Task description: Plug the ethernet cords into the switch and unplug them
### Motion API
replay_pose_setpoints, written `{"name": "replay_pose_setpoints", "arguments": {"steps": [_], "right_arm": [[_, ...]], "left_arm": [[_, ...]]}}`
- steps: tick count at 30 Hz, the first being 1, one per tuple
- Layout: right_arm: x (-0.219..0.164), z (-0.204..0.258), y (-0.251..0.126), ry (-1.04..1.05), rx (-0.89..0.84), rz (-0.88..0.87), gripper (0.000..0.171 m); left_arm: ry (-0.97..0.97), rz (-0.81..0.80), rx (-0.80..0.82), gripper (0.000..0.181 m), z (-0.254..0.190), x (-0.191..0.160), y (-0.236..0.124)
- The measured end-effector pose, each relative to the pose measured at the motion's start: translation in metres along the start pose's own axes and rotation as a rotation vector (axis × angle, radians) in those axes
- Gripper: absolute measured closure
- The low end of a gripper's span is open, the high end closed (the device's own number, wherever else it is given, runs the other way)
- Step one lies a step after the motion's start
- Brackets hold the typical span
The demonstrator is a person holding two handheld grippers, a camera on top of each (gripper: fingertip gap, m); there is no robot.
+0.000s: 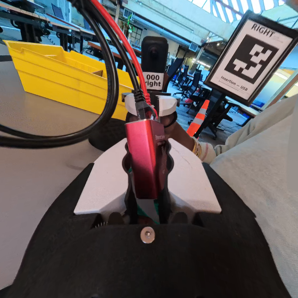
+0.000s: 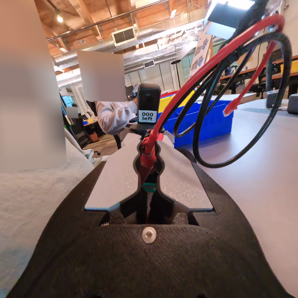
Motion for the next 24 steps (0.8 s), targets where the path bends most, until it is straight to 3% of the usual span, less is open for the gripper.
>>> {"name": "replay_pose_setpoints", "arguments": {"steps": [8, 14, 18, 24], "right_arm": [[0.0, -0.001, -0.002, 0.014, -0.037, 0.061, 0.155], [-0.002, -0.002, -0.003, -0.317, -0.203, 0.209, 0.155], [-0.001, -0.002, 0.0, -0.496, -0.287, 0.204, 0.155], [0.004, -0.002, 0.005, -0.53, -0.342, 0.103, 0.155]], "left_arm": [[-0.004, -0.005, 0.007, 0.15, -0.001, 0.0, -0.001], [0.015, 0.001, 0.073, 0.152, 0.004, -0.001, -0.001], [-0.01, -0.016, 0.095, 0.152, 0.008, 0.001, -0.003], [-0.034, -0.056, 0.084, 0.152, 0.01, 0.005, -0.005]]}}
Point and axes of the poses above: each gripper's, where its closed fingertips meet, y out along the fingers, x out of its top, z = x × y across the jaws, the point moved 5 cm from there along -y, back along the fingers
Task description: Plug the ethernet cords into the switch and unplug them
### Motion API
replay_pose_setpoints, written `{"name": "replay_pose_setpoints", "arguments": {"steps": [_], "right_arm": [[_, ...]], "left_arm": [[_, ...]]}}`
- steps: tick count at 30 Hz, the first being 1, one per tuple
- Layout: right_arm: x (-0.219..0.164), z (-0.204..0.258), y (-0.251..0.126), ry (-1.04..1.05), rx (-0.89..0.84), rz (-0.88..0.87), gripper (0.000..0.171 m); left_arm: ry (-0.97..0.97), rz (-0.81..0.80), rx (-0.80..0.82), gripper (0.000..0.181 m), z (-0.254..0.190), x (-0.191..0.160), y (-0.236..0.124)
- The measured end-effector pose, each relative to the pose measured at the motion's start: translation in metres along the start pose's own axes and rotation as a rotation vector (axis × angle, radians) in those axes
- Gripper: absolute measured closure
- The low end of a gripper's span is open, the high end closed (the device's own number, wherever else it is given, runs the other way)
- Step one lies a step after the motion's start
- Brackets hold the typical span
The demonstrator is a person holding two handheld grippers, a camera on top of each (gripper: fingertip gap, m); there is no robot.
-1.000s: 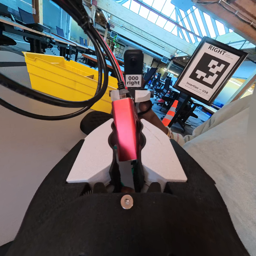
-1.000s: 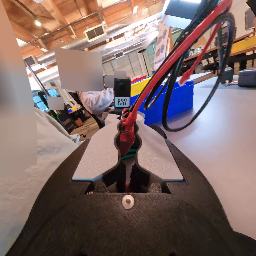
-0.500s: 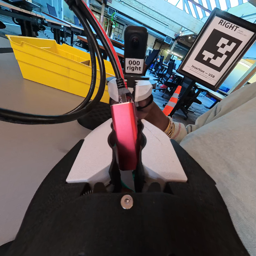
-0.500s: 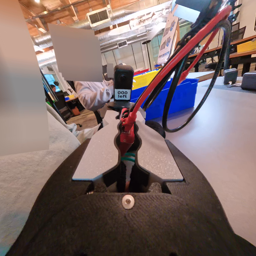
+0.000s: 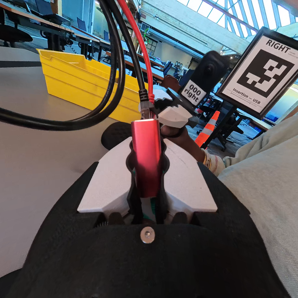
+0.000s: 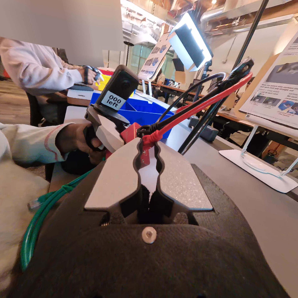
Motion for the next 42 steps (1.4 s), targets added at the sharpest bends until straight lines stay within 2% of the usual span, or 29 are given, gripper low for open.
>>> {"name": "replay_pose_setpoints", "arguments": {"steps": [5, 6, 7, 9, 13, 18, 23, 30, 34, 38, 40, 42], "right_arm": [[0.004, 0.001, 0.002, 0.041, -0.028, -0.057, 0.157], [0.008, -0.005, -0.003, 0.059, -0.075, -0.108, 0.157], [0.015, -0.017, -0.015, 0.087, -0.157, -0.194, 0.16], [0.022, -0.039, -0.05, 0.142, -0.231, -0.27, 0.16], [0.03, -0.066, -0.112, 0.072, -0.453, -0.163, 0.159], [0.039, -0.077, -0.178, 0.111, -0.639, -0.005, 0.159], [0.041, -0.073, -0.231, 0.241, -0.701, 0.114, 0.159], [0.003, -0.08, -0.251, 0.518, -0.679, 0.125, 0.158], [-0.025, -0.1, -0.259, 0.584, -0.819, 0.071, 0.158], [-0.064, -0.112, -0.274, 0.575, -1.049, 0.293, 0.156], [-0.066, -0.115, -0.275, 0.542, -1.106, 0.379, 0.139], [-0.062, -0.115, -0.274, 0.454, -1.154, 0.46, 0.132]], "left_arm": [[-0.01, -0.019, -0.024, 0.152, -0.001, 0.002, -0.002], [-0.009, -0.005, -0.017, 0.152, 0.0, 0.001, -0.002], [0.004, 0.061, -0.005, 0.152, 0.001, -0.006, -0.002], [0.047, 0.085, -0.02, 0.152, -0.004, -0.008, 0.0], [-0.037, -0.014, -0.027, 0.152, 0.002, 0.001, -0.006], [-0.018, 0.007, -0.036, 0.151, 0.0, -0.001, -0.005], [-0.025, -0.001, -0.043, 0.151, 0.0, 0.0, -0.005], [-0.029, -0.001, -0.043, 0.151, 0.001, 0.0, -0.005], [-0.033, -0.002, -0.045, 0.151, 0.001, 0.0, -0.005], [-0.036, 0.001, -0.046, 0.151, 0.001, 0.0, -0.005], [-0.038, 0.0, -0.046, 0.151, 0.002, 0.0, -0.005], [-0.041, 0.0, -0.045, 0.151, 0.002, 0.0, -0.005]]}}
Point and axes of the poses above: each gripper's, where its closed fingertips meet, y out along the fingers, x out of its top, z = x × y across the jaws, the point moved 5 cm from there along -y, back along the fingers
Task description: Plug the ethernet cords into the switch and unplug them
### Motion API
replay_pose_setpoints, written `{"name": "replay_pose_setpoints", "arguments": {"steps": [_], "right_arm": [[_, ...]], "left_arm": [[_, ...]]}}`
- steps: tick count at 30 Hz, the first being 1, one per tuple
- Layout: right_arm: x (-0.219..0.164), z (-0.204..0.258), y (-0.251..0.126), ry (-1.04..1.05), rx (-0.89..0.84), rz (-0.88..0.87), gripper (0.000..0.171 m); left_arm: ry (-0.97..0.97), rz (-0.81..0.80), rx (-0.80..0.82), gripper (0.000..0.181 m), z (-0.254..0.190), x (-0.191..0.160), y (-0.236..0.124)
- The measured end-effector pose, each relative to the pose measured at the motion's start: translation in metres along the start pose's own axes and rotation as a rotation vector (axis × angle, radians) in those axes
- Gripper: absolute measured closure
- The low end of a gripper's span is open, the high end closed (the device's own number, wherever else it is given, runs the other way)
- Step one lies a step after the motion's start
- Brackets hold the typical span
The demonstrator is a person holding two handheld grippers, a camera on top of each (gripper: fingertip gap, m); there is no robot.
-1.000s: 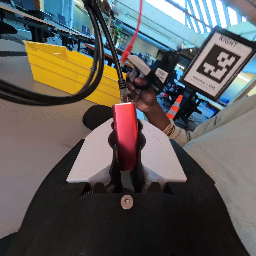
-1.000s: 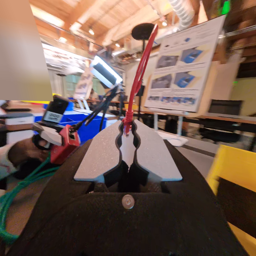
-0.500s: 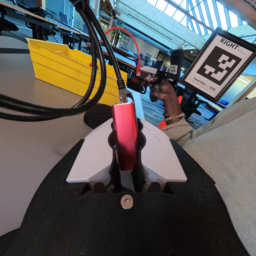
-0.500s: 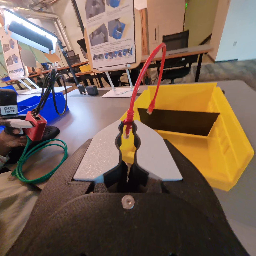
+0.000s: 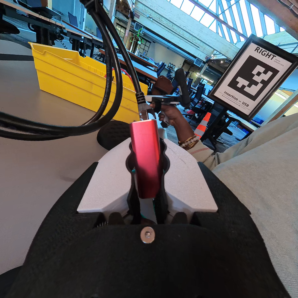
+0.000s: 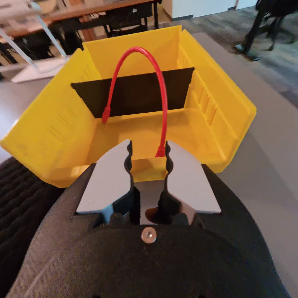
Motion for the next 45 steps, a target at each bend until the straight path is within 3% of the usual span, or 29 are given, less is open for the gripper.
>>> {"name": "replay_pose_setpoints", "arguments": {"steps": [4, 6, 10, 12, 15, 19, 32, 37, 45], "right_arm": [[0.022, 0.007, -0.014, -0.114, -0.115, -0.073, 0.12], [0.041, 0.028, -0.024, -0.156, -0.04, -0.186, 0.124], [0.073, 0.12, -0.043, -0.095, 0.558, -0.4, 0.133], [0.077, 0.168, -0.051, -0.03, 0.871, -0.411, 0.135], [0.063, 0.233, -0.049, 0.031, 1.215, -0.255, 0.135], [0.029, 0.293, -0.034, 0.036, 1.407, -0.041, 0.132], [0.017, 0.318, -0.029, 0.13, 1.528, -0.066, 0.155], [0.014, 0.314, -0.029, -0.041, 1.502, -0.178, 0.156], [0.011, 0.316, -0.029, -0.428, 1.222, -0.474, 0.154]], "left_arm": [[0.0, -0.001, -0.001, 0.151, 0.0, 0.0, 0.0], [0.0, -0.001, -0.002, 0.151, 0.0, 0.0, 0.0], [0.007, -0.006, -0.009, 0.151, -0.001, 0.0, 0.0], [0.012, -0.008, -0.012, 0.151, -0.002, 0.001, 0.0], [0.02, -0.008, -0.02, 0.151, -0.003, 0.001, -0.001], [0.04, -0.004, -0.037, 0.151, -0.006, 0.0, 0.0], [0.059, 0.019, -0.055, 0.151, -0.01, -0.002, 0.002], [0.062, 0.047, -0.044, 0.152, -0.009, -0.005, 0.004], [0.026, 0.06, 0.003, 0.152, -0.003, -0.007, 0.005]]}}
Point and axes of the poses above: each gripper's, where its closed fingertips meet, y out along the fingers, x out of its top, z = x × y across the jaws, the point moved 5 cm from there along -y, back along the fingers
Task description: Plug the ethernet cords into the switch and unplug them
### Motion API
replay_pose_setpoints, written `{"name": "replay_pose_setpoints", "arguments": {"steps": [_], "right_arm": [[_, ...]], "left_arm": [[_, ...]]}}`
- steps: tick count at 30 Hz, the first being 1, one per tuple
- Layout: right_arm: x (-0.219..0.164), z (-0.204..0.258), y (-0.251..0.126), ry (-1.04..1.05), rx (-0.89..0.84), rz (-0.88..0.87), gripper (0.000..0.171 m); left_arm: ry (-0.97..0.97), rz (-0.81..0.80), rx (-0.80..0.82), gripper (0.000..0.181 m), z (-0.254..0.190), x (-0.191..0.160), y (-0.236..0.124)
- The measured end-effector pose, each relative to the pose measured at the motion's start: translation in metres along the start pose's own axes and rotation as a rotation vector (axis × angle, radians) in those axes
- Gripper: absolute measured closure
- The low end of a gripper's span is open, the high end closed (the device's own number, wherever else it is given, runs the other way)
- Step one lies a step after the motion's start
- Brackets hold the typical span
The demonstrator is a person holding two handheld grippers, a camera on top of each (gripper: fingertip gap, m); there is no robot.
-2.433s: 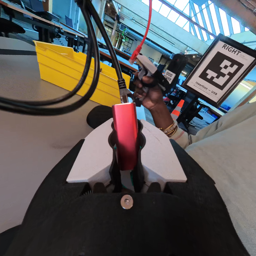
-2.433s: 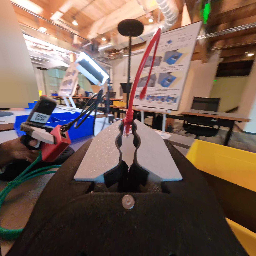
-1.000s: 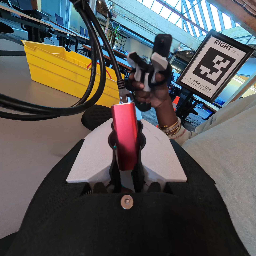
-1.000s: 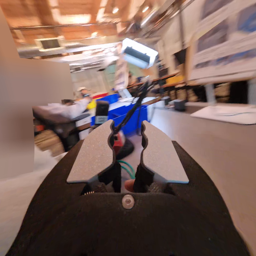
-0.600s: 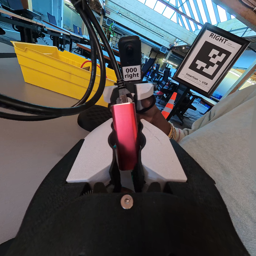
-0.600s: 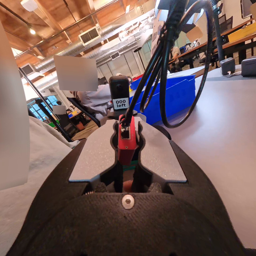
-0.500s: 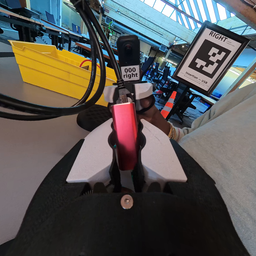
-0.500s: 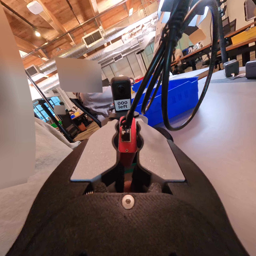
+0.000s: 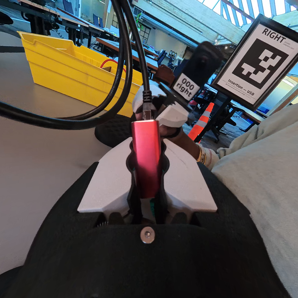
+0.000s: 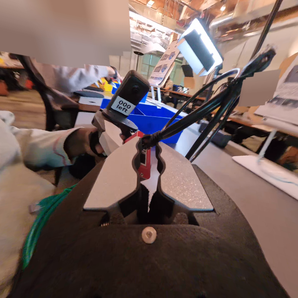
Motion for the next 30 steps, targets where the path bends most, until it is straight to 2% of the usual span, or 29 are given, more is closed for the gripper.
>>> {"name": "replay_pose_setpoints", "arguments": {"steps": [4, 20, 26, 30], "right_arm": [[0.003, 0.003, 0.003, -0.061, -0.064, -0.013, 0.154], [0.006, 0.004, 0.003, 0.042, -0.07, -0.155, 0.156], [0.018, 0.013, 0.005, -0.146, -0.1, -0.074, 0.155], [0.015, 0.008, 0.005, 0.062, -0.054, -0.189, 0.158]], "left_arm": [[-0.034, -0.011, -0.022, 0.152, 0.0, 0.001, -0.001], [-0.089, -0.031, -0.114, 0.151, -0.004, 0.005, 0.0], [-0.111, -0.036, -0.199, 0.151, -0.011, 0.007, -0.003], [-0.085, -0.049, -0.176, 0.151, -0.011, 0.009, -0.001]]}}
Point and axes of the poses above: each gripper's, where its closed fingertips meet, y out along the fingers, x out of its top, z = x × y across the jaws, the point moved 5 cm from there along -y, back along the fingers
